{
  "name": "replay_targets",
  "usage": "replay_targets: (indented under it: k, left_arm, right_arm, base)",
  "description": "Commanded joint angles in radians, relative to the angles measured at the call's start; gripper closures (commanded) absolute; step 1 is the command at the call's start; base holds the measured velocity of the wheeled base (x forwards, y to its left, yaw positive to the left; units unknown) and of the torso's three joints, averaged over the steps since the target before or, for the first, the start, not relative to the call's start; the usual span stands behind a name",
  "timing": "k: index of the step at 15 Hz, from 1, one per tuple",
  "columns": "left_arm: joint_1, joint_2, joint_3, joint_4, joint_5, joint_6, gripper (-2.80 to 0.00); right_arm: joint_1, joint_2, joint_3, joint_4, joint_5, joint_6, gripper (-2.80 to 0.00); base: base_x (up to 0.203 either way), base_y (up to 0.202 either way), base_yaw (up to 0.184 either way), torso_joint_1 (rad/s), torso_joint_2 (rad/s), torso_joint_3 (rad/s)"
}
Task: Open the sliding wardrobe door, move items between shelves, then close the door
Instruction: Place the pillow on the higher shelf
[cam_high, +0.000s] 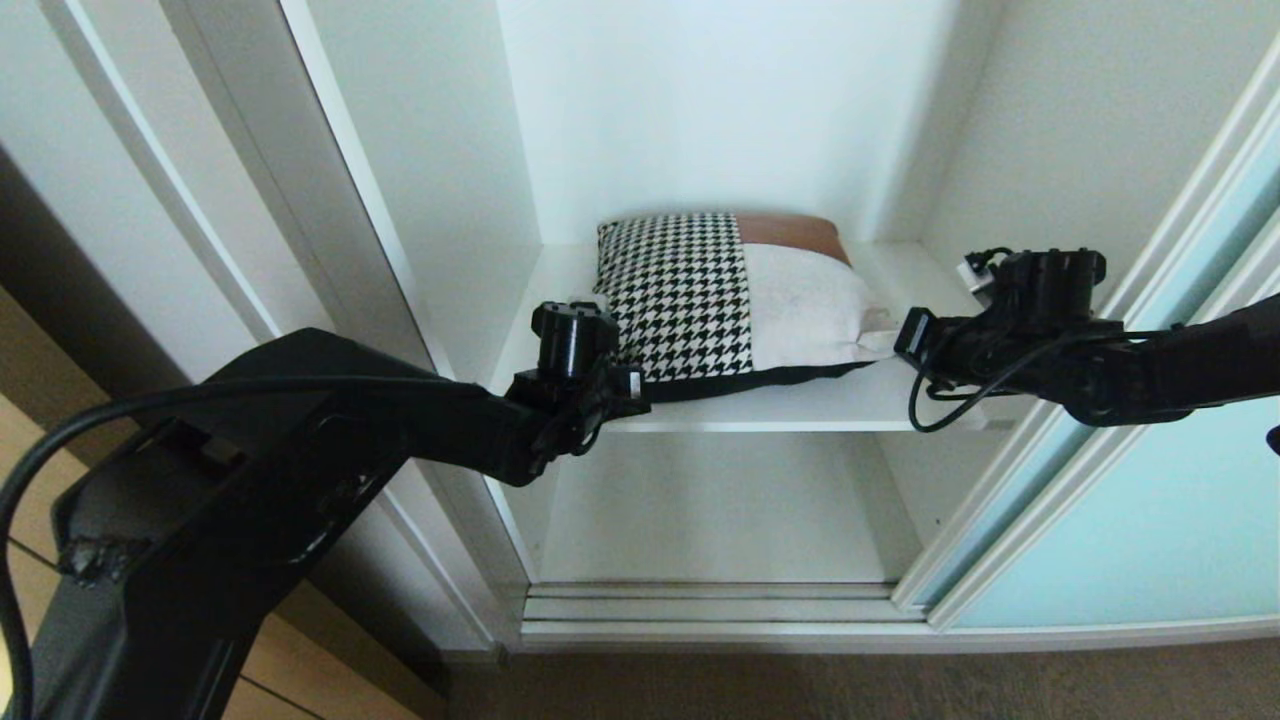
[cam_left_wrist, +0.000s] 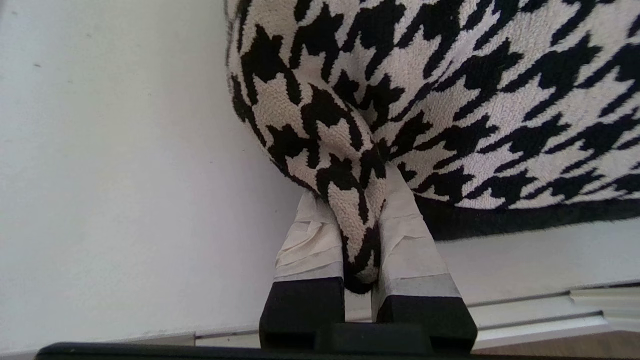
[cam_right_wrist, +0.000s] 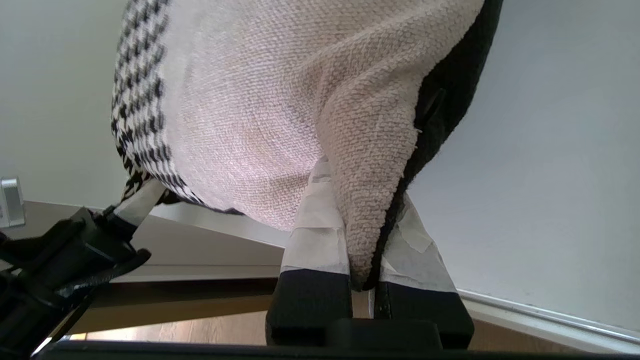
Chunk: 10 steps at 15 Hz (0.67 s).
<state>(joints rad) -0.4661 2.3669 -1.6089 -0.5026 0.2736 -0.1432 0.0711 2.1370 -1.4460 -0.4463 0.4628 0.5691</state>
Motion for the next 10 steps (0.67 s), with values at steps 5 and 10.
replay_targets:
  k: [5, 10]
  left_arm:
    - [0.027, 0.038, -0.054, 0.000, 0.006, -0.007, 0.00]
    - [0.031, -0.020, -0.002, -0.001, 0.007, -0.013, 0.00]
  right_arm:
    - [0.021, 0.035, 0.010, -0.040, -0.024, 0.003, 0.00]
    - [0.026, -0.003, 0.062, -0.046, -0.023, 0.003, 0.00]
  base:
    - [0.000, 0.000, 0.000, 0.000, 0.00, 0.000]
    - [0.000, 0.000, 0.000, 0.000, 0.00, 0.000]
